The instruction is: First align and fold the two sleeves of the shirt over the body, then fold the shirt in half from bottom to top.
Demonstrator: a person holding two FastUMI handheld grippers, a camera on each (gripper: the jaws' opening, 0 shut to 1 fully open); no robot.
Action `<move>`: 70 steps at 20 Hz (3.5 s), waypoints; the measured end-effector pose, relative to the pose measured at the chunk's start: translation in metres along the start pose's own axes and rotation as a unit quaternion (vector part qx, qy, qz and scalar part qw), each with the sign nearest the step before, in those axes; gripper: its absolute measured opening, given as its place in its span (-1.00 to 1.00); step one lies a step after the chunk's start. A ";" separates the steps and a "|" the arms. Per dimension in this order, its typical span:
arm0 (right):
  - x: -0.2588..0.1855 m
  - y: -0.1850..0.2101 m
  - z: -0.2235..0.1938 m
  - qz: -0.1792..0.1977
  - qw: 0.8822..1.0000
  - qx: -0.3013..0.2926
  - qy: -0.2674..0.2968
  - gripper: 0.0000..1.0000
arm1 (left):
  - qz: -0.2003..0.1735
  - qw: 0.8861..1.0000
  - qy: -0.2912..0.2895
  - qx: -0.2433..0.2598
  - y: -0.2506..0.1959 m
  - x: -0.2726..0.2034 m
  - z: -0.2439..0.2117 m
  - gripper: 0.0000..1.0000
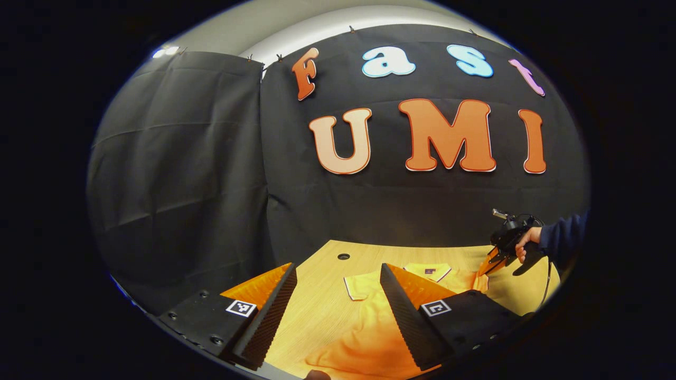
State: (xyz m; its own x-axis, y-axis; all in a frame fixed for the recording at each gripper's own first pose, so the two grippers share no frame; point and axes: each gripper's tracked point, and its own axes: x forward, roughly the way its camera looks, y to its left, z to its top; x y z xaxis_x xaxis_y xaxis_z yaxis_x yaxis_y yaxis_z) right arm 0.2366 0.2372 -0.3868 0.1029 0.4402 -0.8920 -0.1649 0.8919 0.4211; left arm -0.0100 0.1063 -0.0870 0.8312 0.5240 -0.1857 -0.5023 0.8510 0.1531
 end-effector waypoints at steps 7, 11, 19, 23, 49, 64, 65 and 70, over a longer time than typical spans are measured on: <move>0.001 0.063 -0.009 0.075 0.997 0.012 0.026 -0.68 | 0.017 0.999 0.033 -0.035 0.020 0.009 -0.023 0.95; -0.007 0.063 -0.012 0.063 0.998 -0.028 -0.003 0.11 | 0.001 0.994 0.082 -0.071 0.028 0.040 -0.046 0.94; -0.061 0.051 -0.024 0.024 0.994 -0.023 -0.108 0.75 | -0.083 0.959 0.243 -0.123 0.022 0.149 -0.110 0.96; -0.087 0.047 -0.044 -0.006 0.989 -0.016 -0.149 0.81 | -0.086 0.917 0.362 -0.144 0.028 0.192 -0.140 0.96; -0.170 0.037 -0.159 -0.121 0.949 0.039 -0.289 0.87 | -0.074 0.822 0.565 -0.020 -0.055 0.362 -0.275 -0.44; -0.139 0.022 -0.211 -0.131 0.960 0.025 -0.247 0.88 | -0.243 0.859 0.450 0.013 -0.117 0.351 -0.184 -0.67; -0.137 0.019 -0.217 -0.131 0.961 0.026 -0.243 0.87 | -0.249 0.861 0.444 0.020 -0.125 0.350 -0.180 -0.67; -0.133 0.012 -0.232 -0.132 0.964 0.029 -0.228 0.87 | -0.276 0.853 0.442 0.039 -0.158 0.335 -0.173 -0.67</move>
State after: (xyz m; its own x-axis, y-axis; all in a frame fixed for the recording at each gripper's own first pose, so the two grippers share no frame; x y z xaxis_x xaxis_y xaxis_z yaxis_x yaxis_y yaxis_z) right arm -0.0069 0.1659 -0.3016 0.5564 0.1843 -0.8102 -0.0192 0.9777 0.2092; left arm 0.3068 0.1534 -0.3414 0.4147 -0.1060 -0.9038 -0.0468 0.9894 -0.1375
